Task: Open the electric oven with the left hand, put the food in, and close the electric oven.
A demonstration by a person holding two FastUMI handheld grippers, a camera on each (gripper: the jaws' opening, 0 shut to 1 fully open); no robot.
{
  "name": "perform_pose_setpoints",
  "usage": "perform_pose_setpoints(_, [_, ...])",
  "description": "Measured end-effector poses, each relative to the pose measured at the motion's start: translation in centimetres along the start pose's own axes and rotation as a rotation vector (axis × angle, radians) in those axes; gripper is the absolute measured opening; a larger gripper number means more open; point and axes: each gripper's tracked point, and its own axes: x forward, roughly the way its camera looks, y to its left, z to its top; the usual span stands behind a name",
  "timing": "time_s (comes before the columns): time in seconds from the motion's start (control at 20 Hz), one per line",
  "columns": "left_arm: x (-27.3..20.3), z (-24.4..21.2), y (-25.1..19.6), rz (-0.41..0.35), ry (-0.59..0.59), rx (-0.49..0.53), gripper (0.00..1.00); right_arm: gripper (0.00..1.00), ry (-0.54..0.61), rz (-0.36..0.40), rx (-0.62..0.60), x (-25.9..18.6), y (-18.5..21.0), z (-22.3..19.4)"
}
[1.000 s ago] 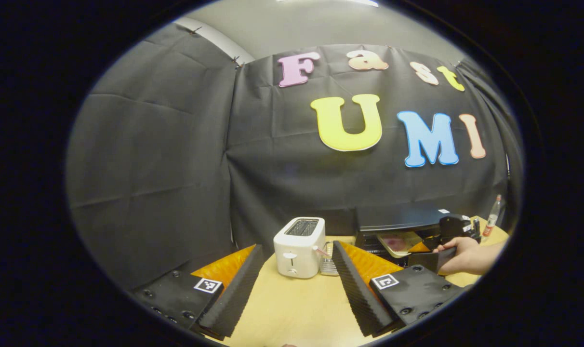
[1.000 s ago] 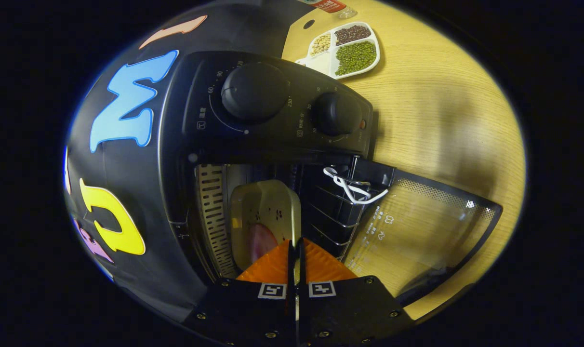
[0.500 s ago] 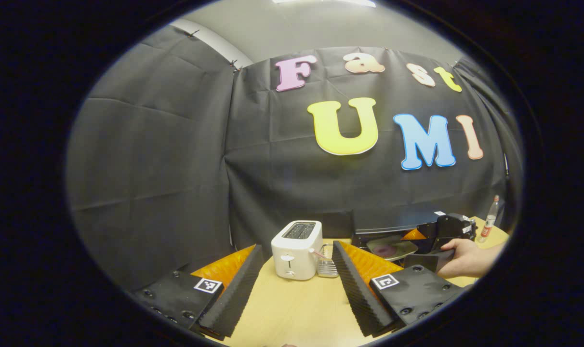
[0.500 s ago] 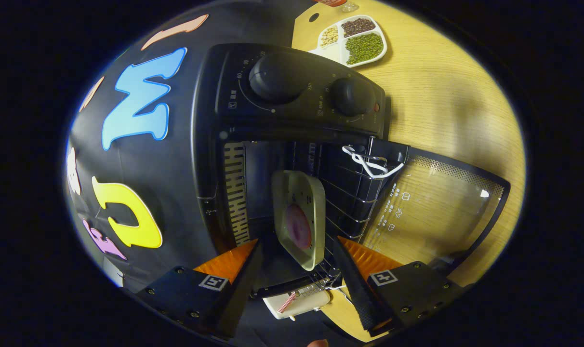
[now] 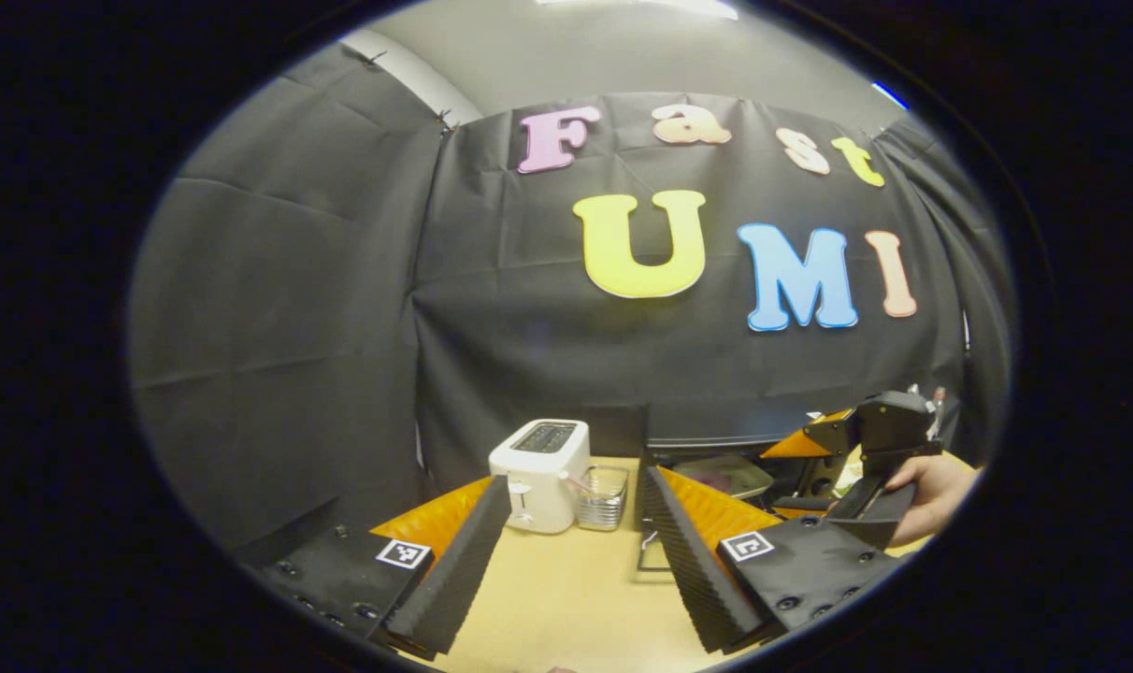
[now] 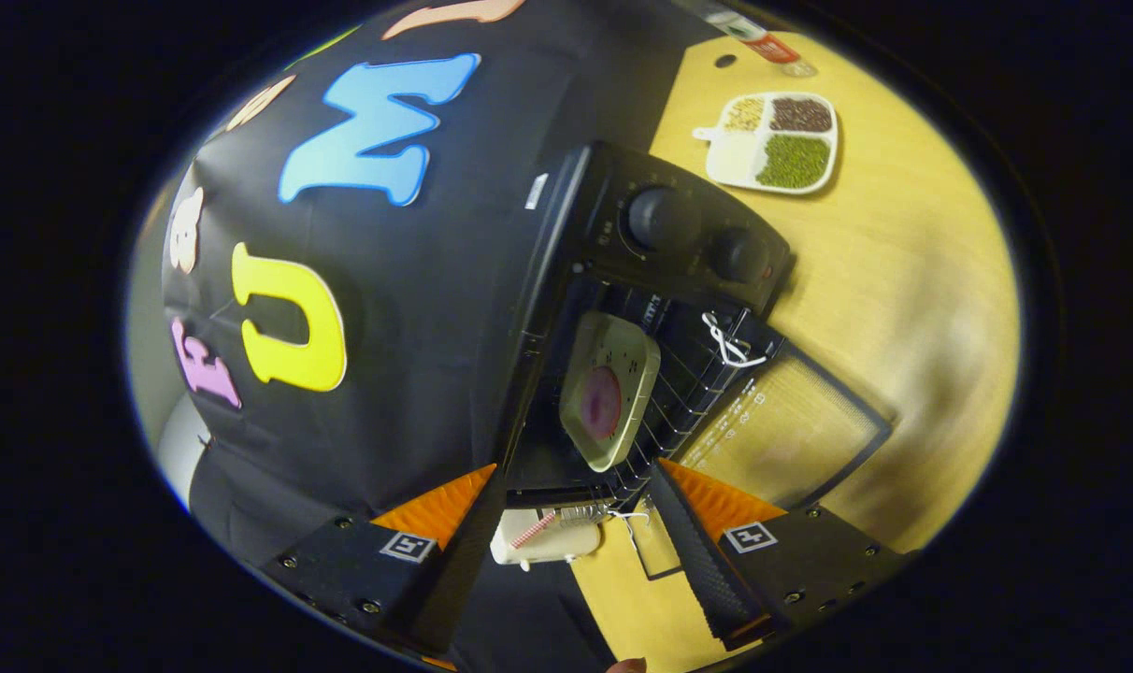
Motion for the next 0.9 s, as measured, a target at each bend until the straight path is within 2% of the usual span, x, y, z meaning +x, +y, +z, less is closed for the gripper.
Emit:
perform_pose_setpoints(0.15, [0.0, -1.5, -2.2, -0.050, 0.030, -0.026, 0.97, 0.96, 0.012, 0.016, -0.152, -3.5, -0.2, 0.6])
perform_pose_setpoints(0.45, [0.5, -5.2, -7.0, -0.151, 0.101, -0.073, 1.00, 0.96, -0.039, 0.024, -0.452, -10.0, -0.9, 2.7])
perform_pose_setpoints(0.7, [0.9, -8.3, -10.4, -0.219, 0.173, -0.056, 0.98, 0.96, -0.105, 0.016, -0.621, -14.0, -1.4, 4.2])
perform_pose_setpoints(0.85, [1.1, -10.8, -12.3, -0.259, 0.244, -0.071, 1.00, 0.96, -0.163, 0.011, -0.719, -15.7, -1.4, 5.6])
perform_pose_setpoints(0.9, [1.2, -11.4, -12.7, -0.267, 0.261, -0.075, 0.97, 0.96, -0.182, -0.002, -0.762, -16.1, -1.6, 6.1])
